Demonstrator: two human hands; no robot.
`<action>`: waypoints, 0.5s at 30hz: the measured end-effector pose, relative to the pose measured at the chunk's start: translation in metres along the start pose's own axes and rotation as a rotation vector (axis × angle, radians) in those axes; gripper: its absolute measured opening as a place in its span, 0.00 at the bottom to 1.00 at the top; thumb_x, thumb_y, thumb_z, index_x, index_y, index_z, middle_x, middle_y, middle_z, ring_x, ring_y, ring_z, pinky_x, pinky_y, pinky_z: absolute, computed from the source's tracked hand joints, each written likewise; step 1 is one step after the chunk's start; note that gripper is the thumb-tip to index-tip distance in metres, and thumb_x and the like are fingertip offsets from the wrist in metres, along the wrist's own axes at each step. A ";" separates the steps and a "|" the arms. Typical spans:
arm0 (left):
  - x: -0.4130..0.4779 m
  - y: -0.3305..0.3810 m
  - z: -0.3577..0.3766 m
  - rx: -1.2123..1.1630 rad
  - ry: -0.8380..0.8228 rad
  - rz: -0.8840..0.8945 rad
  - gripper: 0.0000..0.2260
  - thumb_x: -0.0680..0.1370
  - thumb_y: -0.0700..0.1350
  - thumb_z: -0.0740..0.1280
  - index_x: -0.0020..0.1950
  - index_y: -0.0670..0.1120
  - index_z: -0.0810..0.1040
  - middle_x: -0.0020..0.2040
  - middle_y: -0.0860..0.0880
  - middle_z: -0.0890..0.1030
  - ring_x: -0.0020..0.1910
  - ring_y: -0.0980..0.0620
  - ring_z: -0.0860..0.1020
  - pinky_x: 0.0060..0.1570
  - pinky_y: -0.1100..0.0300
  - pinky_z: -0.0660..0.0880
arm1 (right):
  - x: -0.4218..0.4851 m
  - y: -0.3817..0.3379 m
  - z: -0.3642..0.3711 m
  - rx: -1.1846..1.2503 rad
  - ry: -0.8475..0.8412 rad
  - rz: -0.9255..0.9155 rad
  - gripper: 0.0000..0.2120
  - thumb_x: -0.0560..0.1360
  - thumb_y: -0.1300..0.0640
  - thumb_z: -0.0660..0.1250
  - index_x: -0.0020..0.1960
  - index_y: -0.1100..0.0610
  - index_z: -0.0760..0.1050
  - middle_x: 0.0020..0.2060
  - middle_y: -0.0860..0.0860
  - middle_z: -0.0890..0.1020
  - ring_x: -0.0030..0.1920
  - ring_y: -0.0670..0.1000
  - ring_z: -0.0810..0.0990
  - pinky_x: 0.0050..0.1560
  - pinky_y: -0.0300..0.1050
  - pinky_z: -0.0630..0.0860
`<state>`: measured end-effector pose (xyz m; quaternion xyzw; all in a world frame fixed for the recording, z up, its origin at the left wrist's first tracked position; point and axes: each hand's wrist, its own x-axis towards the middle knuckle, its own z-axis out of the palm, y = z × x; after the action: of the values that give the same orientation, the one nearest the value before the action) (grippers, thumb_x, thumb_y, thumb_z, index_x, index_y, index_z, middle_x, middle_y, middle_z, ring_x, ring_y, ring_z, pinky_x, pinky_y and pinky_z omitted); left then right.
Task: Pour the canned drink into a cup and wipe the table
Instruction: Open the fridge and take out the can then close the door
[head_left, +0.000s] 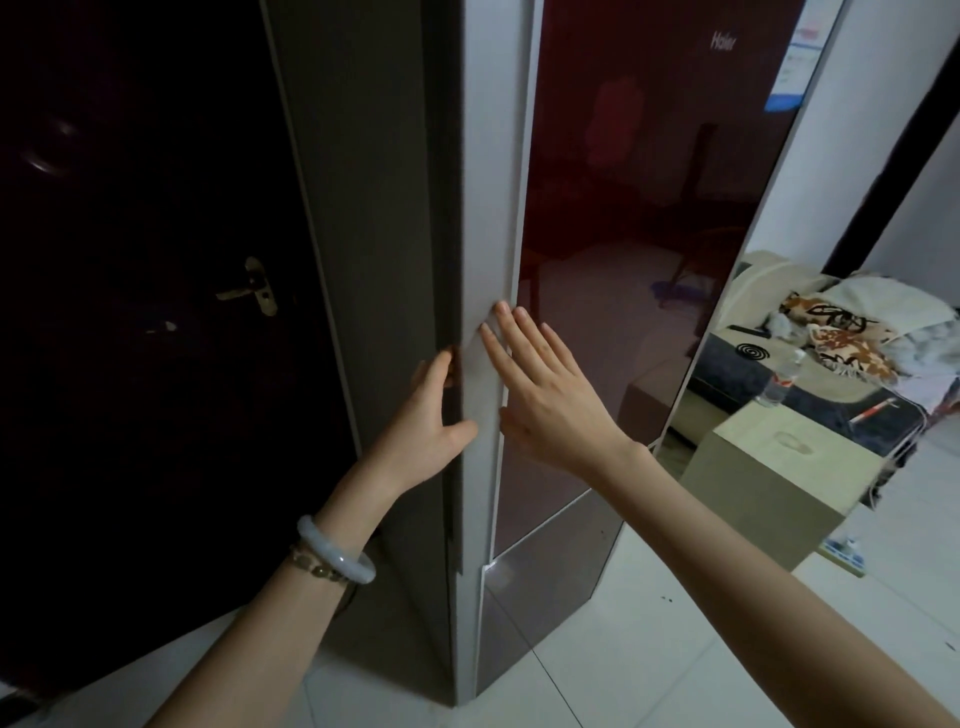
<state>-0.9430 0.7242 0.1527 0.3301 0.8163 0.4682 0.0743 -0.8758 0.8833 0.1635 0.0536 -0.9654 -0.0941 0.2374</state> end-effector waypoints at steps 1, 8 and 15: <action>-0.006 0.002 0.005 0.000 -0.005 0.002 0.34 0.75 0.40 0.68 0.77 0.47 0.54 0.75 0.43 0.58 0.73 0.47 0.62 0.68 0.45 0.66 | -0.007 0.002 -0.002 -0.003 0.004 -0.002 0.42 0.71 0.54 0.66 0.76 0.59 0.46 0.74 0.56 0.44 0.75 0.57 0.42 0.74 0.53 0.45; -0.060 0.033 0.063 -0.027 0.002 0.115 0.37 0.75 0.41 0.68 0.77 0.49 0.50 0.76 0.52 0.53 0.74 0.54 0.55 0.67 0.61 0.59 | -0.081 0.015 -0.036 0.045 0.031 0.043 0.42 0.70 0.55 0.67 0.76 0.59 0.47 0.75 0.57 0.47 0.75 0.57 0.46 0.74 0.53 0.48; -0.101 0.075 0.130 0.130 -0.006 0.235 0.40 0.75 0.48 0.69 0.77 0.55 0.45 0.72 0.68 0.45 0.75 0.51 0.49 0.68 0.53 0.60 | -0.165 0.031 -0.078 0.154 -0.042 0.157 0.43 0.71 0.55 0.68 0.75 0.60 0.44 0.74 0.56 0.45 0.75 0.53 0.42 0.74 0.47 0.44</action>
<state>-0.7737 0.7811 0.1232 0.4290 0.8005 0.4186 0.0000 -0.6951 0.9254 0.1640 -0.0062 -0.9757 -0.0019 0.2190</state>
